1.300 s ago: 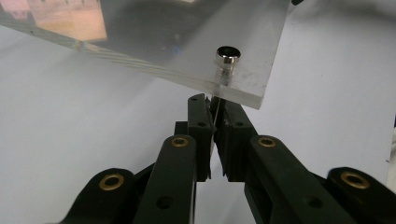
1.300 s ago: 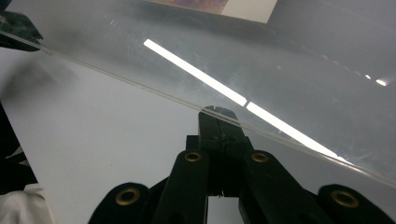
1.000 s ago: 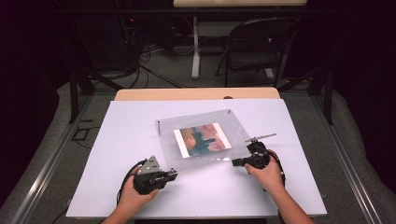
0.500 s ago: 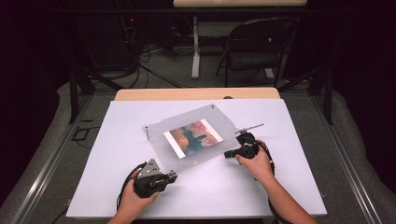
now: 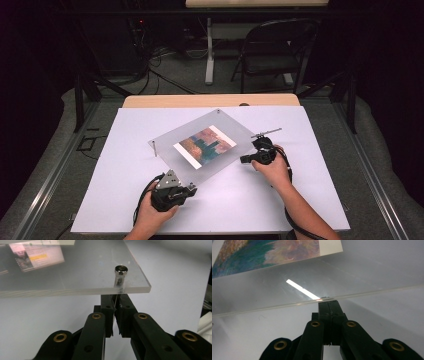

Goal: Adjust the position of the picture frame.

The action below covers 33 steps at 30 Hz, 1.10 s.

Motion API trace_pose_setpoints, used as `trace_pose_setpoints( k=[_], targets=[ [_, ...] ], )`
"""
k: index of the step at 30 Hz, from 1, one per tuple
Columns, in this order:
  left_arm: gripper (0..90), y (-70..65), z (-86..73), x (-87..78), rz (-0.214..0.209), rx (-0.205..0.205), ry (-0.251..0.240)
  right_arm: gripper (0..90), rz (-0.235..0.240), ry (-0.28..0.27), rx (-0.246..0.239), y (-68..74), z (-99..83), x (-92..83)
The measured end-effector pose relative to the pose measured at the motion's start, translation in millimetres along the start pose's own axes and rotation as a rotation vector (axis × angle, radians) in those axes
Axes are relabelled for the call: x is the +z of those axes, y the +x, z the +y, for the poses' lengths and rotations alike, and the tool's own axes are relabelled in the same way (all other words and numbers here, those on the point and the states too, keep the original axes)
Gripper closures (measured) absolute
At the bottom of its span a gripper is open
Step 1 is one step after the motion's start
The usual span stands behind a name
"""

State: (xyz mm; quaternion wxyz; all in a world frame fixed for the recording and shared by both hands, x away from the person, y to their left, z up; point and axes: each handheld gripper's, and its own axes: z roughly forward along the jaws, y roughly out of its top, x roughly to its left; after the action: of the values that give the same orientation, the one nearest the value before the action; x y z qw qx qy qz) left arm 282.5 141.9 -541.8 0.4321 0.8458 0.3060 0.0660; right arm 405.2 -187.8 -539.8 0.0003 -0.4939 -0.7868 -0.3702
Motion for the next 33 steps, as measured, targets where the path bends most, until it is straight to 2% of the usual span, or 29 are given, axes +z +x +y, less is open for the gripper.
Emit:
trace_pose_setpoints(
  k=[1,2,4,6,8,11,12,14,15,16,17,18,20,21,24,25,26,27,28,30,33],
  targets=[
    [84.9,-1.7,2.3,3.3,-0.018,0.006,0.003,90.0,0.000,0.000,0.000,0.0,0.0,0.0],
    [84.8,-5.1,4.8,9.1,-0.030,0.014,0.010,90.0,-0.017,-0.013,-0.001,0.0,-3.9,-9.4],
    [84.6,-7.4,6.0,13.8,-0.037,0.018,0.019,89.4,-0.037,-0.026,-0.015,0.5,-9.4,-17.6],
    [84.4,-10.4,7.2,21.0,-0.044,0.028,0.030,88.0,-0.042,-0.026,-0.018,0.9,-12.8,-21.8],
    [83.8,-15.1,7.0,29.9,-0.044,0.033,0.047,84.6,-0.030,-0.027,-0.020,4.4,-25.9,-31.1],
    [83.7,-15.5,6.8,30.8,-0.043,0.034,0.047,83.0,-0.025,-0.046,-0.035,10.7,-34.3,-37.2],
    [83.4,-14.5,6.5,30.6,-0.050,0.026,0.045,79.0,-0.023,-0.065,-0.064,19.2,-43.1,-43.2],
    [83.3,-14.4,5.9,31.3,-0.048,0.031,0.045,78.3,-0.023,-0.076,-0.075,21.9,-46.4,-44.3],
    [83.3,-14.6,5.2,31.0,-0.045,0.043,0.042,72.6,-0.017,-0.096,-0.089,30.0,-55.1,-46.2],
    [83.1,-14.2,4.3,30.9,-0.047,0.035,0.035,69.7,-0.015,-0.109,-0.109,32.5,-58.2,-46.7],
    [82.5,-14.2,4.3,30.9,-0.047,0.035,0.035,69.7,-0.015,-0.109,-0.109,32.5,-58.2,-46.7],
    [81.9,-14.1,2.5,30.1,-0.043,0.038,0.029,67.8,-0.023,-0.128,-0.145,41.0,-65.9,-48.6],
    [81.2,-14.9,1.5,28.9,-0.036,0.043,0.029,66.1,-0.014,-0.141,-0.154,44.1,-68.7,-49.2],
    [76.9,-15.2,0.2,26.2,-0.032,0.043,0.018,63.1,-0.007,-0.180,-0.179,49.7,-73.3,-50.3],
    [74.7,-14.9,-1.5,23.2,-0.028,0.058,0.015,61.6,-0.011,-0.203,-0.204,53.4,-75.7,-50.9],
    [70.5,-14.8,-3.1,21.3,-0.025,0.061,0.007,59.6,-0.020,-0.231,-0.234,54.9,-76.3,-50.0],
    [67.5,-14.8,-3.1,21.3,-0.025,0.061,0.007,58.3,-0.023,-0.243,-0.240,54.6,-76.2,-49.7],
    [67.5,-14.4,-4.0,20.2,-0.019,0.069,0.002,58.3,-0.023,-0.243,-0.240,54.6,-76.2,-49.7],
    [61.1,-13.7,-5.6,16.7,-0.011,0.072,-0.005,56.9,-0.035,-0.246,-0.244,52.6,-75.9,-48.8],
    [56.4,-11.9,-7.8,12.6,-0.007,0.074,-0.003,56.3,-0.035,-0.243,-0.240,50.6,-76.4,-48.0],
    [52.2,-9.2,-12.0,7.2,-0.008,0.045,-0.021,55.6,-0.030,-0.236,-0.225,47.7,-76.8,-46.1]
  ],
)
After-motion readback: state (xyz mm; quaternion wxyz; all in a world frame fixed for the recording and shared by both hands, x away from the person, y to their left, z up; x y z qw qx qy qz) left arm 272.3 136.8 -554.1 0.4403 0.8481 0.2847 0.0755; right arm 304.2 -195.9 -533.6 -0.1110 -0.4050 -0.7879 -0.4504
